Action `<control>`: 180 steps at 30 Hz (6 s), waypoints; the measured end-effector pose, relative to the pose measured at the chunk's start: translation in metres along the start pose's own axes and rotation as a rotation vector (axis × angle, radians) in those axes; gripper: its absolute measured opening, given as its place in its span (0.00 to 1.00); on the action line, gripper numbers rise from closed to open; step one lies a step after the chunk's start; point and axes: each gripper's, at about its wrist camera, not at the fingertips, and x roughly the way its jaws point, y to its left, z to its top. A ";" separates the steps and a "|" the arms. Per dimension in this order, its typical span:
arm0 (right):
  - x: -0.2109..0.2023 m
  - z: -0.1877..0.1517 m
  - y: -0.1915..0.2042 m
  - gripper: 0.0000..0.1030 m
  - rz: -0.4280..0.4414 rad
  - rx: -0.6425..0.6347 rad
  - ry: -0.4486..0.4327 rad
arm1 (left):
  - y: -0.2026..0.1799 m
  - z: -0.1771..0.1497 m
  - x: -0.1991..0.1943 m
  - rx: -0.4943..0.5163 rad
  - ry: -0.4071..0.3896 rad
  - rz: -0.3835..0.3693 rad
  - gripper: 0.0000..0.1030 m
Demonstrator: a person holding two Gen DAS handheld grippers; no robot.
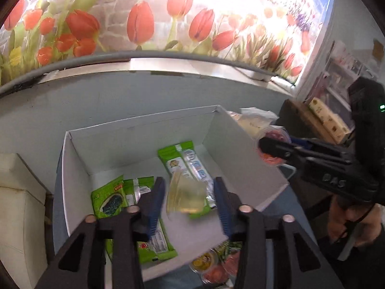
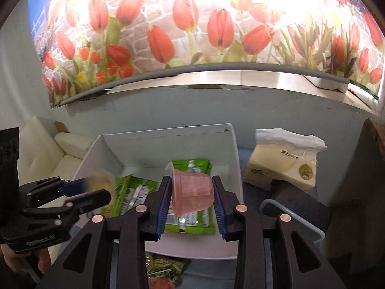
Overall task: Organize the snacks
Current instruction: 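Lower both jelly cups into the white box and open both tools, then carry the orange jelly cup in the right tool while the left tool moves to the brown packet, then grasp the brown-olive snack packet with the left tool while the right tool holds the orange cup, then lower the brown packet and orange cup into the white box and open both tools, then grasp a pink jelly cup with the right tool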
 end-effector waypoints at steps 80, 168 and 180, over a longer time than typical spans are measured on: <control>-0.053 -0.228 0.014 0.39 0.077 -0.010 0.102 | -0.044 -0.227 -0.089 -0.003 0.009 0.107 1.00; -0.041 -0.041 0.007 1.00 -0.005 -0.025 -0.139 | 0.004 -0.031 -0.040 0.009 -0.108 0.127 1.00; -0.061 -0.175 0.023 1.00 0.081 0.040 -0.070 | -0.023 -0.152 -0.119 0.032 -0.154 0.100 1.00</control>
